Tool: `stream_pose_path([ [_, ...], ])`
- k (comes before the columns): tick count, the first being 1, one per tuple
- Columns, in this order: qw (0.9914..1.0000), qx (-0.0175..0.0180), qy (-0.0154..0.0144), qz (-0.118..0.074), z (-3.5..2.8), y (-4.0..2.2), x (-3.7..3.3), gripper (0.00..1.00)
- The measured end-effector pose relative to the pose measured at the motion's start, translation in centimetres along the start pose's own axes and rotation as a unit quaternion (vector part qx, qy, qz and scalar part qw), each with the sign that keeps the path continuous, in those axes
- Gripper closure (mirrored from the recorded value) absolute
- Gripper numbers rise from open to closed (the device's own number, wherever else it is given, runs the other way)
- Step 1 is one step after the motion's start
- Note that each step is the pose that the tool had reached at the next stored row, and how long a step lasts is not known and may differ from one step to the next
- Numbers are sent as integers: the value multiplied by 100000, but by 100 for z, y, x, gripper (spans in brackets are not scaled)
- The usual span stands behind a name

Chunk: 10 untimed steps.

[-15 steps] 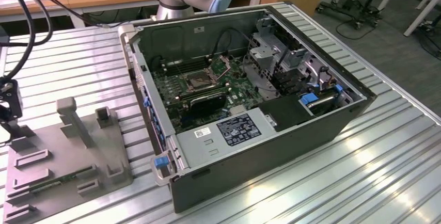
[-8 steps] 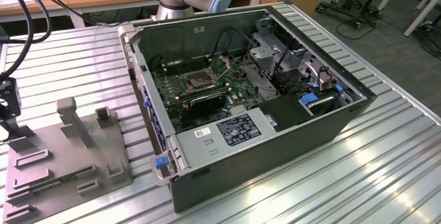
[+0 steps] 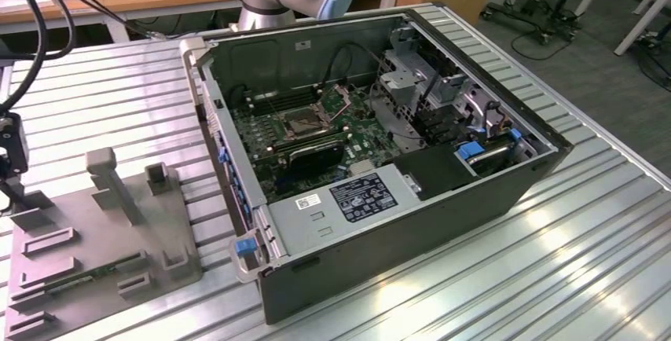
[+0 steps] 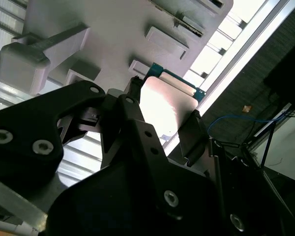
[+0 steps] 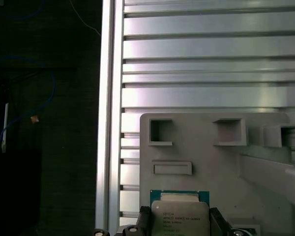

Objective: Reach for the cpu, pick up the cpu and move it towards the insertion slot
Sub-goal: 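Pick up the cpu and move it towards the insertion slot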

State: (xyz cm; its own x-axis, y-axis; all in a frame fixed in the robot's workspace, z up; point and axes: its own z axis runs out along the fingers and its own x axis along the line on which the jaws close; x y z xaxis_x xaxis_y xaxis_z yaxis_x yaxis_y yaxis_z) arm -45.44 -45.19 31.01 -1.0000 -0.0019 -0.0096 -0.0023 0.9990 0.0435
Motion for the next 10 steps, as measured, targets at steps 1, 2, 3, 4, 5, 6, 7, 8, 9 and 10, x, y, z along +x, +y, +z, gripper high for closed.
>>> stream_pose_path([
  [1, 100000, 6, 1, 0, -8, 0, 0, 45],
  [2, 100000, 4, -5, 0, -15, 1, 0, 45],
  [3, 100000, 9, 0, -1, -25, 1, 0, 45],
  [4, 100000, 10, 1, 0, -34, 1, -1, 45],
  [5, 100000, 10, 0, 0, -42, 2, -1, 45],
  [6, 100000, 8, -2, -4, -49, 2, -1, 45],
  [7, 100000, 10, 1, -1, -58, 3, -1, 45],
  [8, 100000, 10, -3, 0, -66, 3, -1, 45],
  [9, 100000, 9, 0, 0, -74, 3, -1, 45],
  [10, 100000, 10, -1, 1, -81, 4, -1, 45],
])
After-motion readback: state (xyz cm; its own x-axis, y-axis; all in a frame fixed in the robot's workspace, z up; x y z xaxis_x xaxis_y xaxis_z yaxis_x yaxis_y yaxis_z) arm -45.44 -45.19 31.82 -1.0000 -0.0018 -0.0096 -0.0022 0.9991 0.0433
